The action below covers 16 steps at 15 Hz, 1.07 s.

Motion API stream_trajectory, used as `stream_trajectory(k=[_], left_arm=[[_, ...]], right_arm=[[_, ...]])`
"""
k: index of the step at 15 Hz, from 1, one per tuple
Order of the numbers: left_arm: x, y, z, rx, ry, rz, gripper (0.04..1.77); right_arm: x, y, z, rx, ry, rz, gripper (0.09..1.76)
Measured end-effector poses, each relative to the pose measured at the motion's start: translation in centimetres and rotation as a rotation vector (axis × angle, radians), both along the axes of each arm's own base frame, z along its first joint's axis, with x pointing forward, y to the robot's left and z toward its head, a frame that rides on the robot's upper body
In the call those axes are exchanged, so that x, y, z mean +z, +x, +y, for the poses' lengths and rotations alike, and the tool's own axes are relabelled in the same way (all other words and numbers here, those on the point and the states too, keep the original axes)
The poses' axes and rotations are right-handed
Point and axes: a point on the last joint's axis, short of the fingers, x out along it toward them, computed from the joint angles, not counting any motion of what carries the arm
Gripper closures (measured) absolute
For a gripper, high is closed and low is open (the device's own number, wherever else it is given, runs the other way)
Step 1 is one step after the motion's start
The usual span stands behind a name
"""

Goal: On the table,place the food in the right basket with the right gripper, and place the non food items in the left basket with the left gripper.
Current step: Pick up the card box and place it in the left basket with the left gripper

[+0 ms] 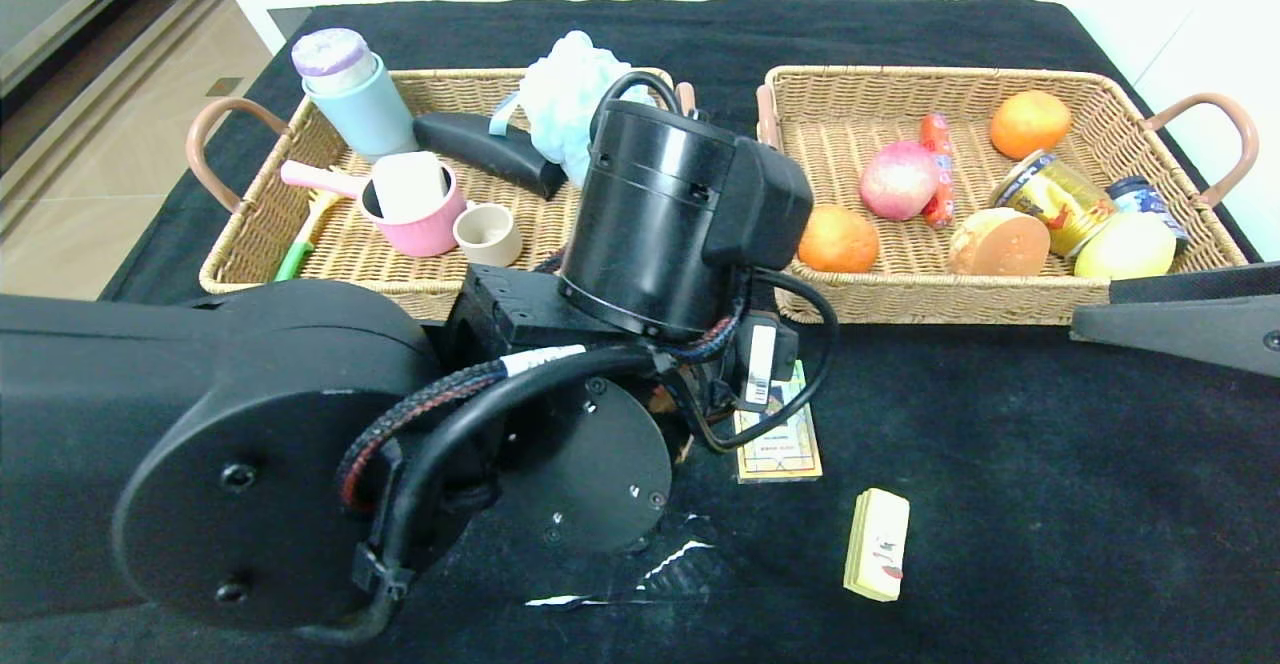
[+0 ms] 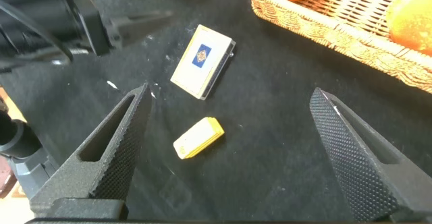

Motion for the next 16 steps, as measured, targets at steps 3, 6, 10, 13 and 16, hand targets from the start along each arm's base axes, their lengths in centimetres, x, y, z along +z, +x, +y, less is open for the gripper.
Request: stream_trajectory(k=[3, 6, 10, 13, 16], left_arm=[[-0.5, -0.3, -1.1, -0.02, -0.005, 0.01, 0.09], [-1.1, -0.3, -2.2, -0.026, -0.02, 0.023, 0.09], [-2.5, 0.0, -3.6, 0.008, -0.022, 0.032, 0.09], [-3.6, 0.4, -4.3, 0.036, -0.02, 0.044, 0.09], [-4.1, 0.2, -4.9, 0.027, -0.019, 0.049, 0.09]], right_arm=[[-0.1, 0.1, 0.0, 0.001, -0.001, 0.004, 0.14], [-0.1, 0.2, 0.1, 0.002, -0.001, 0.008, 0.14], [-0.2, 0.4, 0.1, 0.004, -0.009, 0.007, 0.14], [-0.3, 0.5, 0.1, 0.003, -0.01, 0.011, 0.14], [-0.4, 0.5, 0.2, 0.007, -0.011, 0.016, 0.14]])
